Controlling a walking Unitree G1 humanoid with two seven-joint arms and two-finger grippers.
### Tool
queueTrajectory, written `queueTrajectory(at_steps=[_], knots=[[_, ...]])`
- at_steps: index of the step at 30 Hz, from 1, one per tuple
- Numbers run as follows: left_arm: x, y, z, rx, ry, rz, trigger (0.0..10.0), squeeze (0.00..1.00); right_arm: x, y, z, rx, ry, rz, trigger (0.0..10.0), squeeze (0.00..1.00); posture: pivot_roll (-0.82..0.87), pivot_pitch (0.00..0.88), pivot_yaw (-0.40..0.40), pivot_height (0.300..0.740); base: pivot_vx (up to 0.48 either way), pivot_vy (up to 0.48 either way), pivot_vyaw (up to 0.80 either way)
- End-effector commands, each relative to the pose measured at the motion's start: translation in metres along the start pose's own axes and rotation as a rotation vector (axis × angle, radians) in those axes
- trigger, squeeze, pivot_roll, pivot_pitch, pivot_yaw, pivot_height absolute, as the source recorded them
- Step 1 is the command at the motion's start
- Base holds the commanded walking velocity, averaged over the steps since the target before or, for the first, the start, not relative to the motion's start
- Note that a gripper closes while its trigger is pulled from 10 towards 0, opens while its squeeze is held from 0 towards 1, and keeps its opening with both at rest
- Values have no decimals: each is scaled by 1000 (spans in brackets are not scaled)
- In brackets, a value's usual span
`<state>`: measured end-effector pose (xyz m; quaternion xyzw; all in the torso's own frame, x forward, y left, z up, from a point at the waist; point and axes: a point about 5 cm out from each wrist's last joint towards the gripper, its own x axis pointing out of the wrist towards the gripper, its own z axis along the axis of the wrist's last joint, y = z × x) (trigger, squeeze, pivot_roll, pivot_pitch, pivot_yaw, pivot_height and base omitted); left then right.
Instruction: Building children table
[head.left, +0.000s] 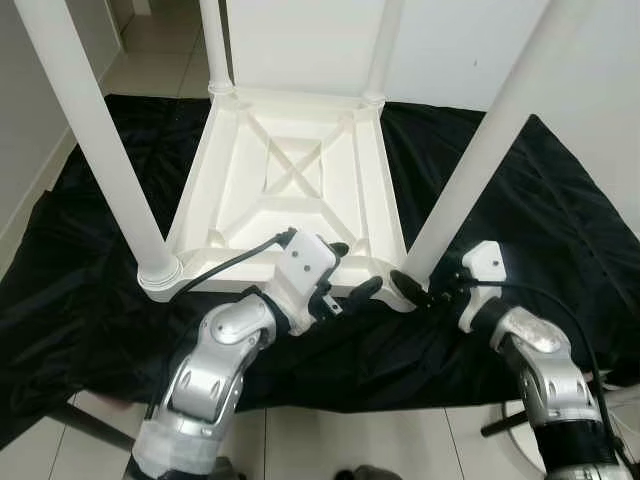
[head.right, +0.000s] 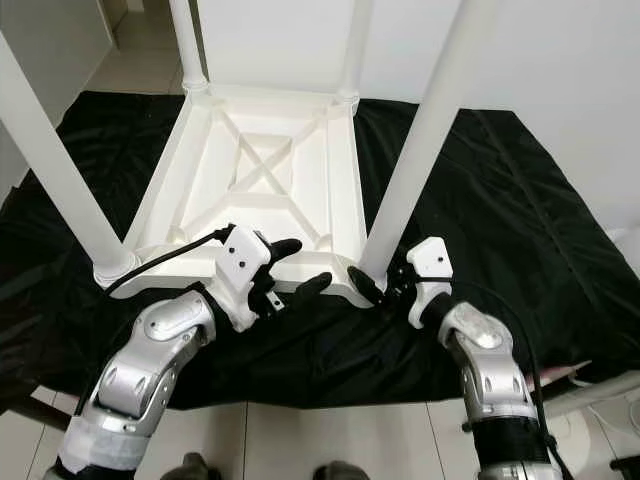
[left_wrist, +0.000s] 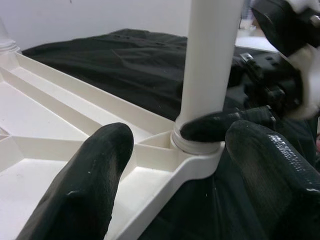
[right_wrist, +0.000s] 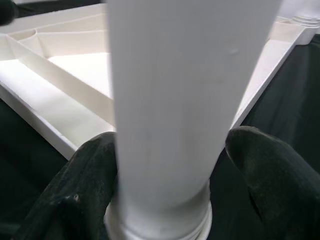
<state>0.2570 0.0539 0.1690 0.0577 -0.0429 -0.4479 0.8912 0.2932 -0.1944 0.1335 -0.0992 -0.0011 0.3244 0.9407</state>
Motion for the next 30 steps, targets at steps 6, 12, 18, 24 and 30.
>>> queueTrajectory(at_steps=[6, 12, 18, 24, 30], knots=[[2, -5, -1, 3, 7, -62, 10000, 0, 13, -1, -8, -4, 38, 86, 0, 0, -21, 0, -34, 740, 0, 0, 0], [3, -9, -3, 15, 15, -93, 10000, 0, 17, 8, -16, 15, 35, 149, 0, 0, -21, 0, -30, 740, 0, 0, 0], [4, -6, -4, 20, 19, -102, 10000, 0, 11, 18, -21, 59, 15, 130, 0, 0, -31, 0, -19, 740, 0, 0, 0], [4, 3, -8, 5, 23, -4, 10000, 0, 5, 21, -13, 154, -89, -86, 10000, 0, -51, 0, -16, 740, 0, 0, 0], [3, 5, -11, -16, 28, 45, 10000, 0, 4, 27, -11, 151, -98, -195, 10000, 0, -66, 0, -17, 740, 0, 0, 0]])
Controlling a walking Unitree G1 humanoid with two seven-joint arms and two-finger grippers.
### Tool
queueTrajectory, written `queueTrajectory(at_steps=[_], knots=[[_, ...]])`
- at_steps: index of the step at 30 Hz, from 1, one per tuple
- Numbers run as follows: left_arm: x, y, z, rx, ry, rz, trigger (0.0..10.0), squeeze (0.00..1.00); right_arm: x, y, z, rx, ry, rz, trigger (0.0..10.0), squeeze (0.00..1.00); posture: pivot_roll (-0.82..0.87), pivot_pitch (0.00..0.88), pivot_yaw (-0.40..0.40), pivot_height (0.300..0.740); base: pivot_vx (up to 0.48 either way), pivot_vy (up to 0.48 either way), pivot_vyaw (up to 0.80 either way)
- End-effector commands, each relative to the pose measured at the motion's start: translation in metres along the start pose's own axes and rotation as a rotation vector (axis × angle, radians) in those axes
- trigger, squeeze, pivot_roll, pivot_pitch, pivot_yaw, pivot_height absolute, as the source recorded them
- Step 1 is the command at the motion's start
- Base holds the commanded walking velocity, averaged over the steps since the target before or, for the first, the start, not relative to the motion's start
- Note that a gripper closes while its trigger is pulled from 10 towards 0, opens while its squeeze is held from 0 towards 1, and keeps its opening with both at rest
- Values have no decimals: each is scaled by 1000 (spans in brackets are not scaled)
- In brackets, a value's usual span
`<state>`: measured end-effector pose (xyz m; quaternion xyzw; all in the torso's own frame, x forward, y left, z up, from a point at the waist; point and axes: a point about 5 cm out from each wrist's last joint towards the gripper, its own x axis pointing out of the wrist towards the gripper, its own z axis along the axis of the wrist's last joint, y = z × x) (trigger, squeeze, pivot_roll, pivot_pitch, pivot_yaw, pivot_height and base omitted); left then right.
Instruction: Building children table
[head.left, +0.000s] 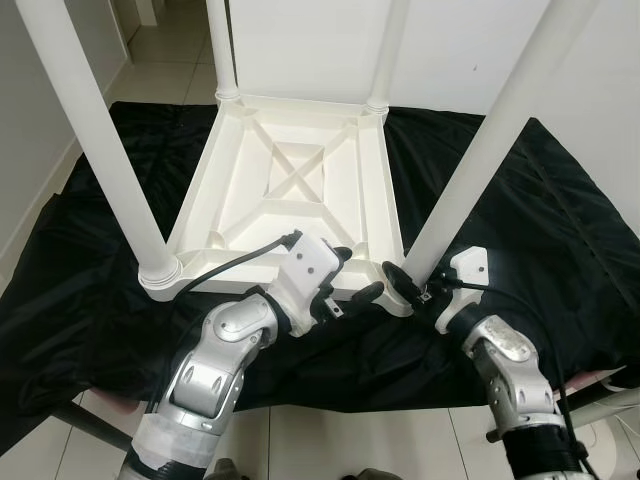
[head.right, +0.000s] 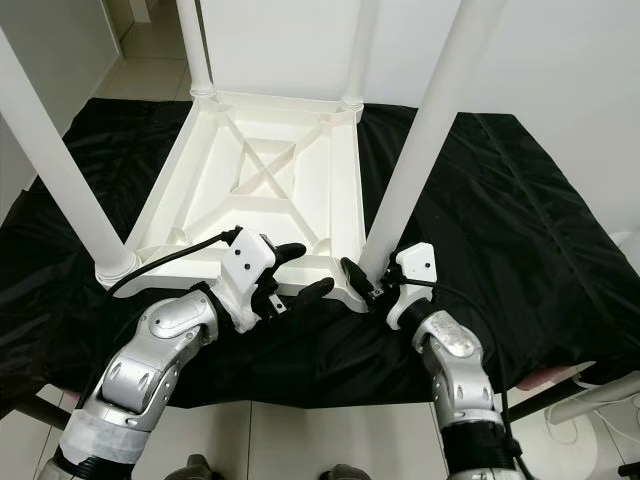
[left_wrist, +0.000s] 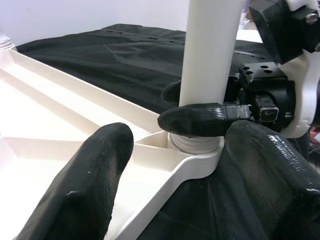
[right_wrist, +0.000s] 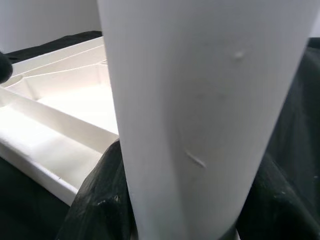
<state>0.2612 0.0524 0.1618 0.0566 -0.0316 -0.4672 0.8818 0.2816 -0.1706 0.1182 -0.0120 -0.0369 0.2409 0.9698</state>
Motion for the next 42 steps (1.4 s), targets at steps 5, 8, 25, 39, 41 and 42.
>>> queueTrajectory(at_steps=[5, 8, 25, 39, 41, 42], knots=[[-1, 6, -8, -23, 16, 129, 10000, 0, -2, 9, -7, -16, 45, -212, 10000, 0, -66, 0, -25, 740, 0, 0, 0], [-1, 12, -9, -22, 13, 170, 10000, 0, 1, 17, -10, -20, 75, -317, 10000, 0, -61, 0, -29, 740, 0, 0, 0], [-2, 23, -14, -16, 10, 282, 10000, 0, 16, 39, -2, 31, 45, -411, 10000, 1000, -48, 0, -17, 740, 0, 0, 0], [-5, 10, -11, 24, 21, 118, 10000, 0, -7, 11, 3, -126, 29, -50, 10000, 0, -54, 0, 18, 740, 0, 0, 0], [-8, 7, -11, 33, 21, 89, 10000, 0, -10, 6, 2, -106, 39, 8, 10000, 0, -54, 0, 18, 740, 0, 0, 0], [-8, 7, -11, 33, 21, 89, 10000, 0, -10, 6, 2, -106, 39, 8, 10000, 0, -54, 0, 18, 740, 0, 0, 0]])
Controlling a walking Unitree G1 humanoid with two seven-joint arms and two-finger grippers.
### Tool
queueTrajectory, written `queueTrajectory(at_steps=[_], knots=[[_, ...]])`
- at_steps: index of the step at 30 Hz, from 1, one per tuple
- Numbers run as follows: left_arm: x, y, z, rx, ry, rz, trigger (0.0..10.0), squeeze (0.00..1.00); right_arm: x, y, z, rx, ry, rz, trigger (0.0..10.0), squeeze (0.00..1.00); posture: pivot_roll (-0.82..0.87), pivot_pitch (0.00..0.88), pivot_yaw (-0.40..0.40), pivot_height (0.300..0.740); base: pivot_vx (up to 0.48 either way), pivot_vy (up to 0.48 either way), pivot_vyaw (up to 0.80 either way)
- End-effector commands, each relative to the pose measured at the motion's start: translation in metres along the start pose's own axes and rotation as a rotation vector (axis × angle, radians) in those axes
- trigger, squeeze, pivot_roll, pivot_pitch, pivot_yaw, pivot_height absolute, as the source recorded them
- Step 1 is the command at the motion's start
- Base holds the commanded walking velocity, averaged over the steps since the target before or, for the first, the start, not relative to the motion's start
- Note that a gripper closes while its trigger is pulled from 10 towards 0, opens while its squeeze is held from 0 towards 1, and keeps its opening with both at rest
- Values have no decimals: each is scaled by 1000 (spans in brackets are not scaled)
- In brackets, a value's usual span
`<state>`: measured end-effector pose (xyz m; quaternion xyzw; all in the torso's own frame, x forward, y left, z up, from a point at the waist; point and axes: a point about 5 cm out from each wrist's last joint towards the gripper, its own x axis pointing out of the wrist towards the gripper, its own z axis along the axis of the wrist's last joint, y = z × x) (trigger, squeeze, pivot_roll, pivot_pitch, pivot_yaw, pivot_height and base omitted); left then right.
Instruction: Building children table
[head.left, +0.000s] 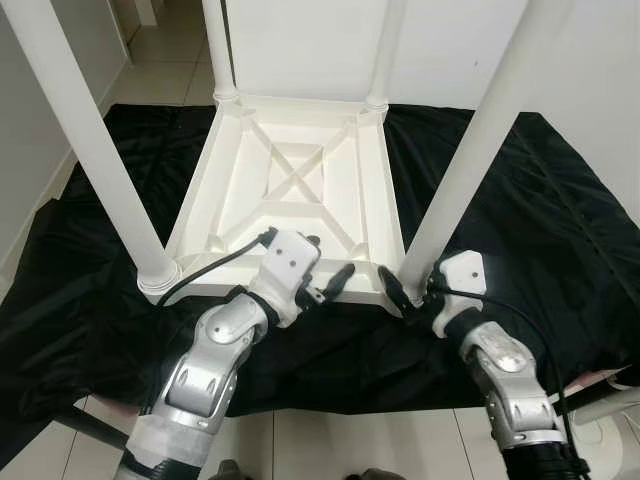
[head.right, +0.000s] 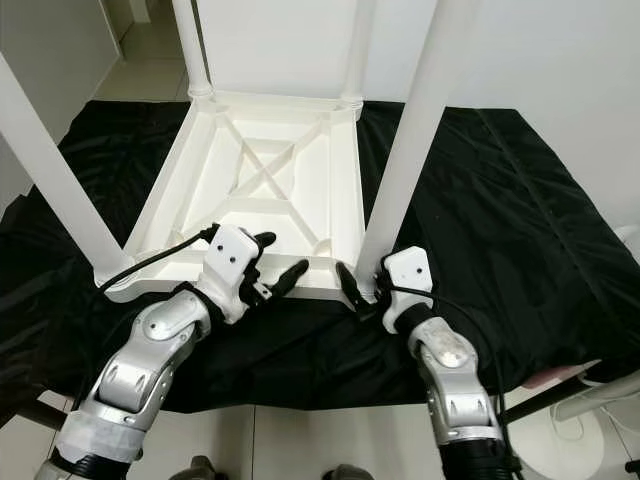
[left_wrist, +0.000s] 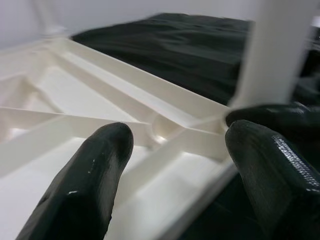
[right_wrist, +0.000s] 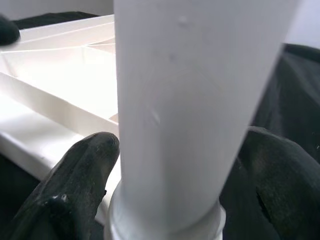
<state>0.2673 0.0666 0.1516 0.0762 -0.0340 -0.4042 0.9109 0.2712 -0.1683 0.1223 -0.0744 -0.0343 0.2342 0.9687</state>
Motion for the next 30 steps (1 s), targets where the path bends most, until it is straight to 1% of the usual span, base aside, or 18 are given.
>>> queueTrajectory(at_steps=[1, 2, 3, 4, 7, 10, 11, 16, 17, 24, 27, 30], knots=[[-2, -5, 0, -12, 2, -67, 10000, 0, -2, -3, -3, 8, 8, 62, 10000, 0, -55, 0, 23, 740, 0, 0, 0], [-2, -5, 0, -12, 2, -67, 10000, 0, -2, -3, -3, 8, 8, 62, 10000, 0, -55, 0, 23, 740, 0, 0, 0], [-3, -7, 0, 1, 8, -103, 10000, 0, 0, -8, -2, -14, 15, 139, 10000, 0, -52, 0, 20, 740, 0, 0, 0], [-3, -7, 0, 1, 8, -103, 10000, 0, 0, -8, -2, -14, 15, 139, 10000, 0, -52, 0, 20, 740, 0, 0, 0], [-1, -7, 1, 17, 8, -121, 10000, 0, 8, -14, 0, -47, 25, 229, 10000, 0, -55, 0, 24, 740, 0, 0, 0], [-1, -7, 2, 19, 6, -123, 10000, 0, 10, -16, 0, -64, 28, 241, 10000, 0, -57, 0, 26, 740, 0, 0, 0], [4, -5, 4, 32, -1, -126, 10000, 0, 20, -18, -2, -99, 47, 275, 10000, 0, -53, 0, 24, 740, 0, 0, 0], [6, -4, 5, 46, -2, -129, 10000, 0, 23, -17, -4, -82, 48, 295, 10000, 0, -53, 0, 24, 740, 0, 0, 0], [7, -3, 5, 50, -2, -131, 10000, 0, 23, -15, -8, -90, 64, 330, 0, 0, -48, 0, 21, 740, 0, 0, 0], [6, -4, 3, 50, 4, -137, 10000, 0, 21, -12, -14, -83, 71, 366, 0, 0, -46, 0, 17, 740, 0, 0, 0], [7, -4, 1, 53, 5, -137, 10000, 0, 20, -8, -17, -66, 62, 381, 0, 0, -47, 0, 11, 740, 0, 0, 0], [8, -4, 1, 52, 3, -136, 10000, 0, 20, -8, -17, -63, 49, 367, 0, 0, -49, 0, 7, 740, 0, 0, 0]])
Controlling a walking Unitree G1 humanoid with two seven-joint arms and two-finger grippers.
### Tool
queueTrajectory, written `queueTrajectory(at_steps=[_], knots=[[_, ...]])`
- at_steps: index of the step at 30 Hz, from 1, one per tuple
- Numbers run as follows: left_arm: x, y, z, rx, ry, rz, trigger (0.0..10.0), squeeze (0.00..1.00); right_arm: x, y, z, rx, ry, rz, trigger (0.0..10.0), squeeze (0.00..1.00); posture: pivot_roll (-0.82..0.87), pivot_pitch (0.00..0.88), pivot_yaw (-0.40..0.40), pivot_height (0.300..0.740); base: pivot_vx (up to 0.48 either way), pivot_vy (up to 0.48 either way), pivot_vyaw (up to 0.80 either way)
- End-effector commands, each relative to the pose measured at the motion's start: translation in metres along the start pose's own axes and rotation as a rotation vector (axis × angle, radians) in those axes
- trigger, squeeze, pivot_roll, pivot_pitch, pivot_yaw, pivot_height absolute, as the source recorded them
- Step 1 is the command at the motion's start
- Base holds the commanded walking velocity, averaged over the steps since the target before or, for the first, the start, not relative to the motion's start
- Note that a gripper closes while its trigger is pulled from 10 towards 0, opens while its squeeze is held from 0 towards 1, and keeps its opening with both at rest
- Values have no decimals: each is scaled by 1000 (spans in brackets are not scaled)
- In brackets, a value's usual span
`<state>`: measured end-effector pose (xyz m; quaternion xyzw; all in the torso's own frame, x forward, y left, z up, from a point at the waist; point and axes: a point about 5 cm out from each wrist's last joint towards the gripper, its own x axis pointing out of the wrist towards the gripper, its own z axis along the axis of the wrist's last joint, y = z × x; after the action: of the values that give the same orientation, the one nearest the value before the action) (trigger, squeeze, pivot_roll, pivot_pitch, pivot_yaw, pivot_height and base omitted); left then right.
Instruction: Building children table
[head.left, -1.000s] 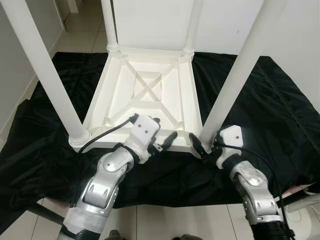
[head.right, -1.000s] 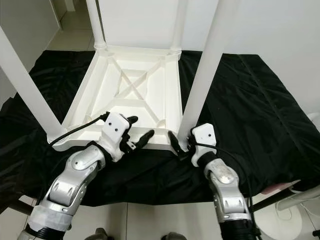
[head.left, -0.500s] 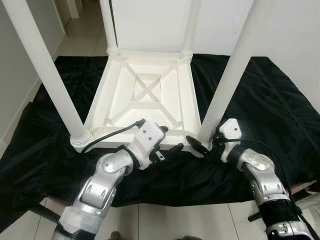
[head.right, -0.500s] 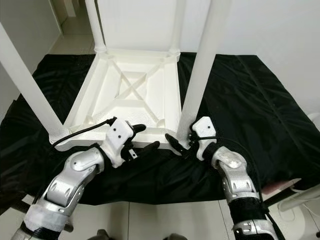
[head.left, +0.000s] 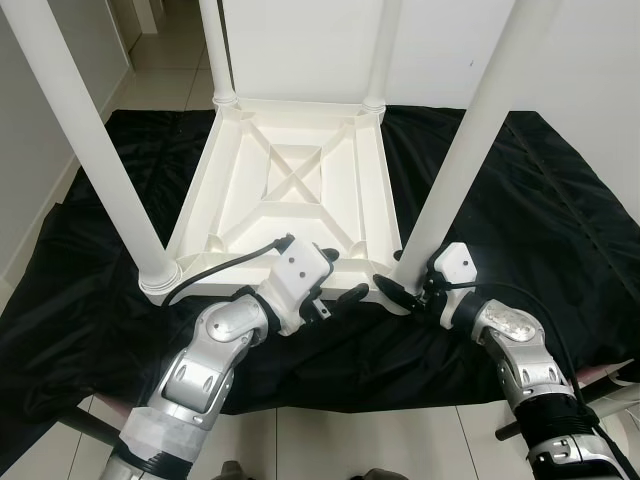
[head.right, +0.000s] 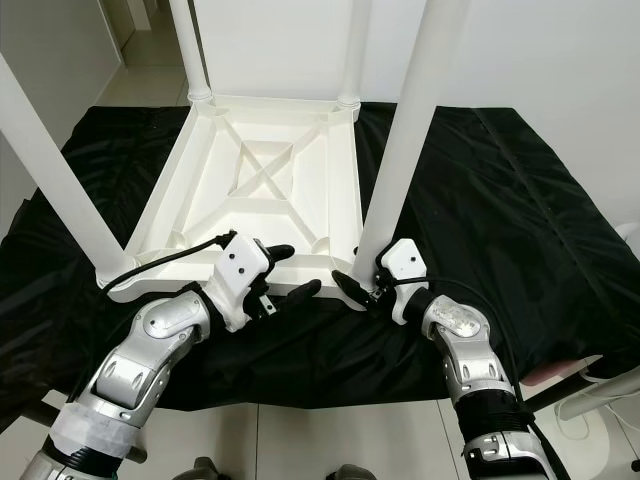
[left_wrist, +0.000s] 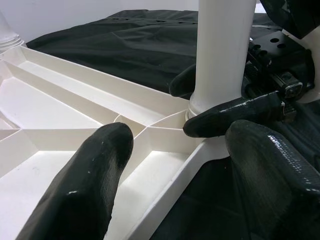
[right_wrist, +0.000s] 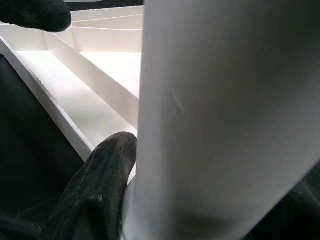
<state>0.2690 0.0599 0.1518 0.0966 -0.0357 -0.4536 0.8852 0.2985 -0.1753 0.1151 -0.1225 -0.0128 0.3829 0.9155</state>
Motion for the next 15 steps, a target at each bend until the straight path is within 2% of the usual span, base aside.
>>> queueTrajectory(at_steps=[1, 2, 4, 6, 9, 10, 11, 12, 15], knots=[[2, -1, 0, 13, -1, -24, 10000, 0, 3, 10, -5, 19, 5, 47, 0, 0, -49, 0, 7, 740, 0, 0, 0], [3, -1, 0, 12, -2, -24, 10000, 0, 3, 11, -5, 38, -4, 41, 10000, 0, -49, 0, 3, 740, 0, 0, 0], [3, -1, 0, 11, -2, -25, 10000, 0, 3, 14, -4, 50, -12, 22, 10000, 0, -48, 0, 2, 740, 0, 0, 0], [2, -3, -2, 9, 0, -23, 10000, 0, 4, 15, -6, 70, -3, -103, 10000, 0, -45, 0, -7, 740, 0, 0, 0], [1, -3, -3, 9, 3, -21, 10000, 0, 4, 14, -7, 58, 11, -176, 10000, 0, -43, 0, -10, 740, 0, 0, 0], [0, -3, -4, 8, 7, -13, 10000, 0, 3, 13, -9, 86, 20, -287, 10000, 0, -41, 0, -12, 740, 0, 0, 0], [0, -3, -4, 8, 7, -13, 10000, 0, 3, 13, -9, 86, 20, -287, 10000, 0, -41, 0, -12, 740, 0, 0, 0], [0, -3, -4, 7, 9, -7, 10000, 0, 2, 13, -11, 106, 26, -357, 10000, 0, -40, 0, -13, 740, 0, 0, 0], [0, -4, -5, 3, 9, -3, 10000, 0, 2, 17, -10, 115, 23, -410, 10000, 0, -40, 0, -13, 740, 0, 0, 0]])
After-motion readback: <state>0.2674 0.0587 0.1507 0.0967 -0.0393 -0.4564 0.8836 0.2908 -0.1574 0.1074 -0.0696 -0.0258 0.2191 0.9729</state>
